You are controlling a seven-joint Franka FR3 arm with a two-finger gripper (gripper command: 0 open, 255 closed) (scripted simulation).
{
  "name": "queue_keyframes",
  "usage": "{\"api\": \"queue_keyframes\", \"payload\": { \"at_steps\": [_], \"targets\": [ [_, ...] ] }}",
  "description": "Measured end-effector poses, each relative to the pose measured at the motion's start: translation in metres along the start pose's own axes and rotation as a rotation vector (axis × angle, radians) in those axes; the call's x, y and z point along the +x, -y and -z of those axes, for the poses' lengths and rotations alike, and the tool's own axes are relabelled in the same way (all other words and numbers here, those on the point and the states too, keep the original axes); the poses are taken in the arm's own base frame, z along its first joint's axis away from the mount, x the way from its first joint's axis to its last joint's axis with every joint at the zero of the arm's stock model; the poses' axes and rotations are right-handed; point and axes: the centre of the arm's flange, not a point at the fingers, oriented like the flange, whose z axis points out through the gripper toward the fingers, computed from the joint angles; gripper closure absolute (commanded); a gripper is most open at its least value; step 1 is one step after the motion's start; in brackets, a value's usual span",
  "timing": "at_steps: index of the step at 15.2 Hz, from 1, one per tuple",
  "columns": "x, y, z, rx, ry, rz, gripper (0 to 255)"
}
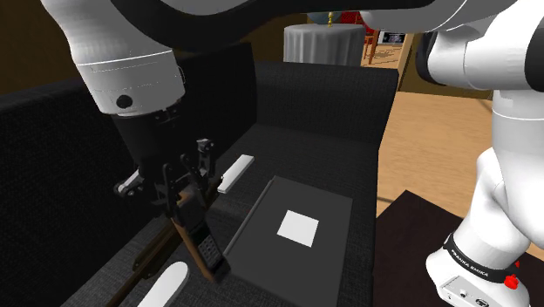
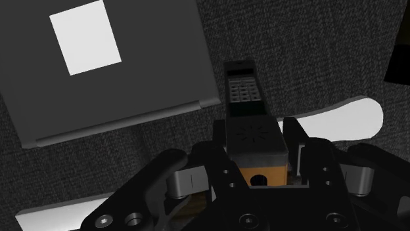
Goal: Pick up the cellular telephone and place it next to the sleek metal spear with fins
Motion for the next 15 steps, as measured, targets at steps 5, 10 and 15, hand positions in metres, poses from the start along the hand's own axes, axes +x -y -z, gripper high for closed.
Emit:
{"api": "queue_keyframes", "payload": {
  "at_steps": [5, 10, 15],
  "targets": [
    [0.003, 0.000, -0.026, 0.000, 0.000, 0.000, 255],
    [0.005, 0.000, -0.052, 0.000, 0.000, 0.000, 255],
    [0.007, 0.000, -0.067, 0.000, 0.000, 0.000, 255]
  ]
}}
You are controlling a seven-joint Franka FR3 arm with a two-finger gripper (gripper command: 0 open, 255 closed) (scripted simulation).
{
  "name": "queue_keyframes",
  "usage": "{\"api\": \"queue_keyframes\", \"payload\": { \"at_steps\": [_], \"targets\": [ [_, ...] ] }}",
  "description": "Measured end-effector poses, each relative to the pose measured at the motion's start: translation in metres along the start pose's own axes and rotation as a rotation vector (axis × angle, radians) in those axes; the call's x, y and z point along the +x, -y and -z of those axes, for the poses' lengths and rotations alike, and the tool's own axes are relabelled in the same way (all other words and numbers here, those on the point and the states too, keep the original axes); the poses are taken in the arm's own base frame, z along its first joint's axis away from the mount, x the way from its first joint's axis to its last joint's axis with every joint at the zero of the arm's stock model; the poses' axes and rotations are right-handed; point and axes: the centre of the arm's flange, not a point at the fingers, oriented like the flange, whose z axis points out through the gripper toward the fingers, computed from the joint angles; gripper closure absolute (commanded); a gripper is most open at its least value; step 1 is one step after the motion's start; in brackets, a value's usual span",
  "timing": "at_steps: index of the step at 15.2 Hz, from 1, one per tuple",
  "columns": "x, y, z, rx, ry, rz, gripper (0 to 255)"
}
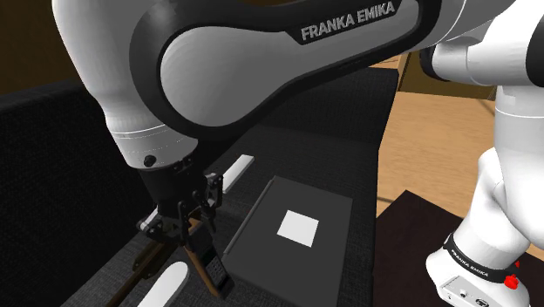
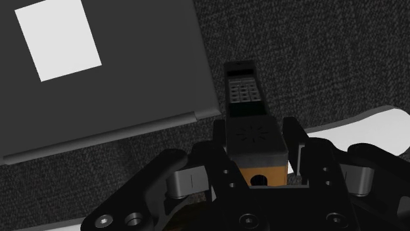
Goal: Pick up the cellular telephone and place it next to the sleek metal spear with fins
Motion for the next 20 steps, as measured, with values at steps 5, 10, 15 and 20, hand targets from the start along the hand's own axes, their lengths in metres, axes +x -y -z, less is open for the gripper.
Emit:
{"api": "queue_keyframes", "payload": {
  "at_steps": [5, 10, 15, 20],
  "targets": [
    [0.000, 0.000, 0.000, 0.000, 0.000, 0.000, 0],
    [0.000, 0.000, 0.000, 0.000, -0.001, 0.000, 0],
    [-0.002, -0.001, 0.037, 0.001, -0.002, 0.001, 0],
    [0.000, 0.000, 0.049, 0.001, -0.001, 0.000, 0]
  ]
}}
